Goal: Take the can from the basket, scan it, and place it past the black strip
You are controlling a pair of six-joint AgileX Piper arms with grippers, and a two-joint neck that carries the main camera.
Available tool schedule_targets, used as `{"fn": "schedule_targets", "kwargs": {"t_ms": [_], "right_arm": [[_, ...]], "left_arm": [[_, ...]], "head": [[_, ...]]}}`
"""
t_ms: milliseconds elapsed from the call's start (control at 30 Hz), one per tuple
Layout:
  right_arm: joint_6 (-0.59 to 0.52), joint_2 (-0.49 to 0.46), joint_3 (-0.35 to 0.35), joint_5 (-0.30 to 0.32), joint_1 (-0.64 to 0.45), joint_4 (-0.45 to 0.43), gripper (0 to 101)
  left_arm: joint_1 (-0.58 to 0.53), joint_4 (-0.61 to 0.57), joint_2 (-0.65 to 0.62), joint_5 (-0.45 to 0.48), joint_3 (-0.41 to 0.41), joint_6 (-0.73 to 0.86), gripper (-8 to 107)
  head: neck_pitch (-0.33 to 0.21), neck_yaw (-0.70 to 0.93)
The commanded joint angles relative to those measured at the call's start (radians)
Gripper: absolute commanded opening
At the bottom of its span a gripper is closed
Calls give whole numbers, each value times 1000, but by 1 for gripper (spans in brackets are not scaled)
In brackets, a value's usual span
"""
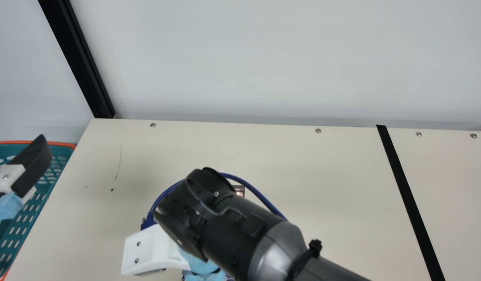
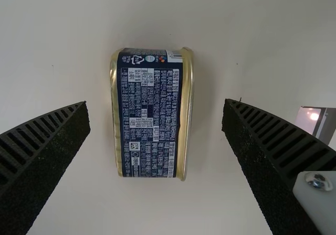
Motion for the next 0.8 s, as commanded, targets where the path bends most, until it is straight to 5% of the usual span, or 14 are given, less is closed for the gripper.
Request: {"fn": "schedule_targets", "kwargs": {"t_ms": [0,433,467,767], "right_arm": [[-3,8,-2,-4,-5,4,101],[-19,57,-29,-8,-35,40,101],[-19,59,-31,-7,-37,43,5],[-14,57,-32,-11,-49,54,0]], "left_arm": [[0,0,0,0,0,0,90],[0,0,0,0,0,0,90],[0,0,0,0,0,0,90],[0,0,0,0,0,0,90]], "head": [[-12,-4],[-12,-4],[-12,-4],[-12,-4]]}}
